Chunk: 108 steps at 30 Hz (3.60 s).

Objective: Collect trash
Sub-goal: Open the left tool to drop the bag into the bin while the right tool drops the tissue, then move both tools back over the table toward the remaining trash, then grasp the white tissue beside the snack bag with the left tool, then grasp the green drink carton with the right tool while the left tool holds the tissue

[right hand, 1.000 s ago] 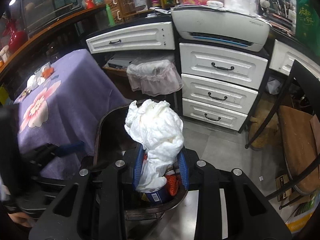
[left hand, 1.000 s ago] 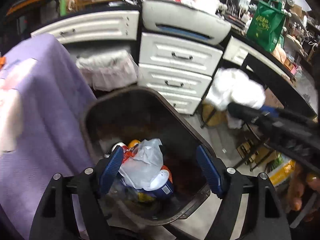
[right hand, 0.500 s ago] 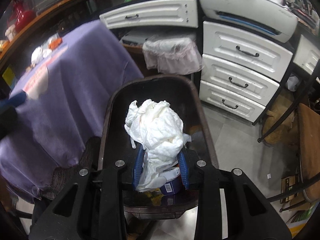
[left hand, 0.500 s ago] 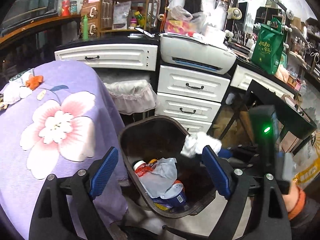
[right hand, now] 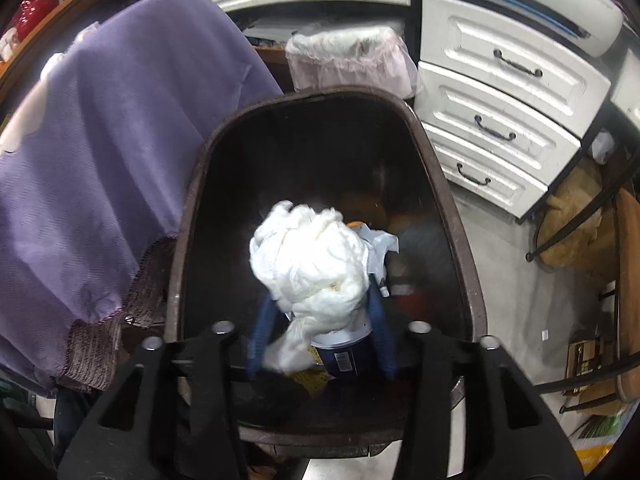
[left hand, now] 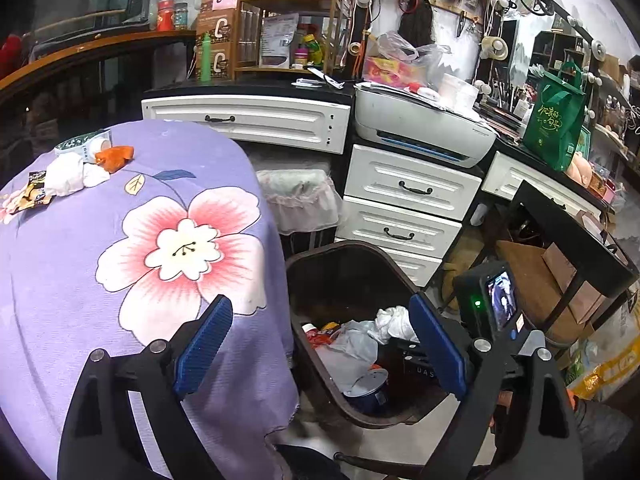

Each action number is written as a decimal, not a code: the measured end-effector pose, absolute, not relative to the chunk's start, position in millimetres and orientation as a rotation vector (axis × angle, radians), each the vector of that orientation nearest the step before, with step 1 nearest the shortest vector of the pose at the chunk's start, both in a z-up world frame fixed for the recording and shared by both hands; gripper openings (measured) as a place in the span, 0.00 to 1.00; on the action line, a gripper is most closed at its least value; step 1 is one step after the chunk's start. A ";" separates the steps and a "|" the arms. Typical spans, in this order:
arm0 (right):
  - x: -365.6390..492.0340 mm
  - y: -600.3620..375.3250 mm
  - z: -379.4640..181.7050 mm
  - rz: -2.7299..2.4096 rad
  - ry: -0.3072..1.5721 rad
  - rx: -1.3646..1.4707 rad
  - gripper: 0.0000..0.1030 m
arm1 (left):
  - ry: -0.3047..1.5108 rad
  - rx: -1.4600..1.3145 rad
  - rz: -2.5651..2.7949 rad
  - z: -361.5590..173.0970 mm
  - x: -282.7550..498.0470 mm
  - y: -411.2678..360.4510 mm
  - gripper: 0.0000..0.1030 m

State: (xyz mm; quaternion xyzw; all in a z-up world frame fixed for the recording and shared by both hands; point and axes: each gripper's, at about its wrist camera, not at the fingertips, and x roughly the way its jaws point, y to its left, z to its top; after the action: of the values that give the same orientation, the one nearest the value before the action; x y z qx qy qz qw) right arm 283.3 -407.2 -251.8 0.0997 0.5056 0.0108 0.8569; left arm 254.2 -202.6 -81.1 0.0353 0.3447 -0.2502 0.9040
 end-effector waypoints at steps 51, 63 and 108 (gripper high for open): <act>429.0 -212.0 -65.2 0.465 0.846 -0.039 0.66 | 0.803 0.335 -0.306 -62.1 497.7 6.7 0.75; 477.1 -189.2 -63.2 0.503 0.858 -0.081 0.66 | 0.829 0.306 -0.397 -68.6 501.6 2.3 0.12; 666.2 -0.6 -46.7 0.800 0.942 -0.588 0.48 | 0.680 0.033 -0.397 -29.5 412.6 59.2 0.11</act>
State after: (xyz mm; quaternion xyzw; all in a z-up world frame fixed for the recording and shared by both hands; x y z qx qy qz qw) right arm 666.2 -0.6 -46.7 -0.2717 0.4353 0.3694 0.7748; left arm 412.6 59.2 -29.5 0.0162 0.3312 -0.1934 0.9234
